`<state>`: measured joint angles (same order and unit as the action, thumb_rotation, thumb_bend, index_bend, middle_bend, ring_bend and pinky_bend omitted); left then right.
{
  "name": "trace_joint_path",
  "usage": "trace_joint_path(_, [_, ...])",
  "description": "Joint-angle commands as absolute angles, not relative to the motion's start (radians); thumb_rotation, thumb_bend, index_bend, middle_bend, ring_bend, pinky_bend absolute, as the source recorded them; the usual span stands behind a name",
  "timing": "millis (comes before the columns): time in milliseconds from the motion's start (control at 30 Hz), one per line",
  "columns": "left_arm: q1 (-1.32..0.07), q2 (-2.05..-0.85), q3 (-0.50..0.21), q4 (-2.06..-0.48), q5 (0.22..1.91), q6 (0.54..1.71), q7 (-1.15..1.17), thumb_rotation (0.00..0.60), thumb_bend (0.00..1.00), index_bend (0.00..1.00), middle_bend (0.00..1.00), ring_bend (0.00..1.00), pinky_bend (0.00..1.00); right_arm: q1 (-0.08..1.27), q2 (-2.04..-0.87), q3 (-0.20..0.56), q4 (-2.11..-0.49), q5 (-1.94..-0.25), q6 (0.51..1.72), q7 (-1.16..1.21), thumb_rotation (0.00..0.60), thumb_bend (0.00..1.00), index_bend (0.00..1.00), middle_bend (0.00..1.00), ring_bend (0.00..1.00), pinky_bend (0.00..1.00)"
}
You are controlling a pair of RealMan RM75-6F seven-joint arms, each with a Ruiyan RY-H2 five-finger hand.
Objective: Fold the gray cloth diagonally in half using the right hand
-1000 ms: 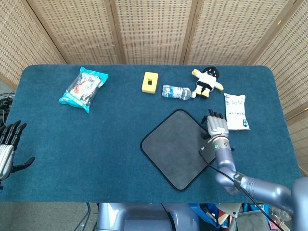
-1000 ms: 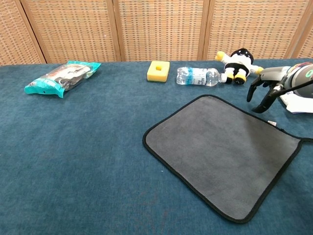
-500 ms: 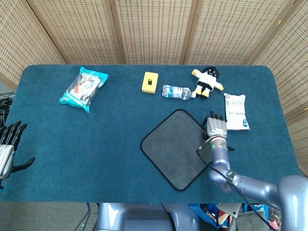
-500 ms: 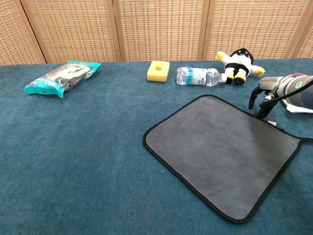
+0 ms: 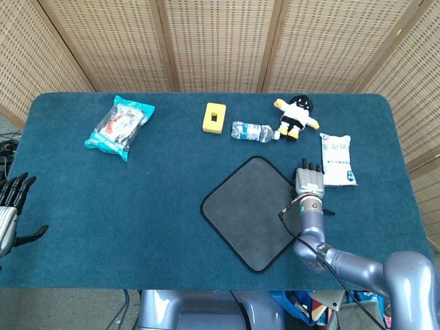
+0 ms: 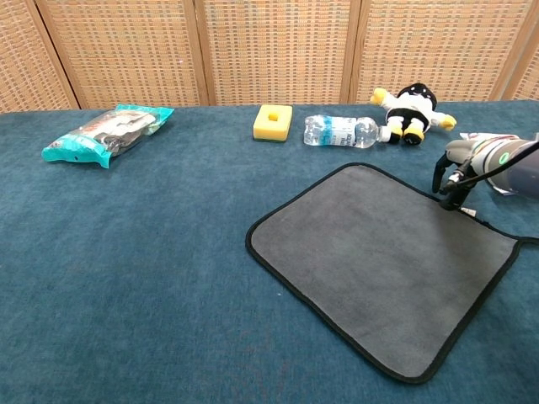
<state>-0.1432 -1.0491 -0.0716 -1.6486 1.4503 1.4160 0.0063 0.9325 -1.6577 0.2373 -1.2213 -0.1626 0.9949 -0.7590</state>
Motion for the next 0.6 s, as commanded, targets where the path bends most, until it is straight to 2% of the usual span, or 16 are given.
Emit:
trace_joint_path(33, [-0.143, -1.048, -0.071, -1.648, 1.452, 1.418, 0.003, 0.600, 0.22, 0.00, 0.00, 0.00, 0.00, 0.932, -1.668, 0.243, -1.207, -0.147, 0.988, -0.777, 0.600, 0.48, 0.35, 0.00, 0.00, 0.00])
trace_joint_path(200, [-0.143, -1.046, -0.071, -1.647, 1.451, 1.418, -0.002, 0.600, 0.22, 0.00, 0.00, 0.00, 0.00, 0.934, -1.673, 0.254, -1.202, -0.128, 0.984, -0.803, 0.600, 0.48, 0.35, 0.00, 0.00, 0.00])
trace_joint_path(600, [-0.144, -1.045, -0.070, -1.645, 1.450, 1.417, -0.006, 0.600, 0.22, 0.00, 0.00, 0.00, 0.00, 0.931, -1.642, 0.307, -1.270, -0.086, 0.945, -0.793, 0.600, 0.49, 0.43, 0.00, 0.00, 0.00])
